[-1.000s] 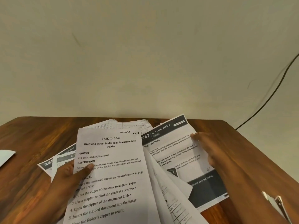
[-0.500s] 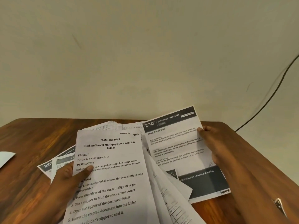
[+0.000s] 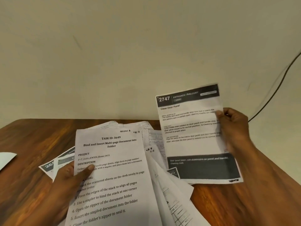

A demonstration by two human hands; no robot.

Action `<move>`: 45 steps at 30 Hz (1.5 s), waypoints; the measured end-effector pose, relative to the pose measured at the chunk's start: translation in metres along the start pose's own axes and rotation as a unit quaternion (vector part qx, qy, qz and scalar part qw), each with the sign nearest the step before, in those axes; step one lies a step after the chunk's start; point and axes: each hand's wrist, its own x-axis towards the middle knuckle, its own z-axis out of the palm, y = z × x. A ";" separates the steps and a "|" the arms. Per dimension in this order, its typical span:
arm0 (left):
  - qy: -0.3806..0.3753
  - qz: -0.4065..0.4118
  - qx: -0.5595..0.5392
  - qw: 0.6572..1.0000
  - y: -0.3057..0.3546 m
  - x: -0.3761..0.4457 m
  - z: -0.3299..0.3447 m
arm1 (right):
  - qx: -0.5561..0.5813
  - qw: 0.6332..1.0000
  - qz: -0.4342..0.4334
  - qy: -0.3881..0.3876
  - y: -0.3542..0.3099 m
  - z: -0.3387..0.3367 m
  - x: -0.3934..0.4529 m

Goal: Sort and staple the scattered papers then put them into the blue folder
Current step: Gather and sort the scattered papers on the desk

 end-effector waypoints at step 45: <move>-0.073 0.021 -0.175 0.982 0.002 0.012 -0.020 | -0.030 0.959 0.187 -0.210 0.051 0.062 -0.046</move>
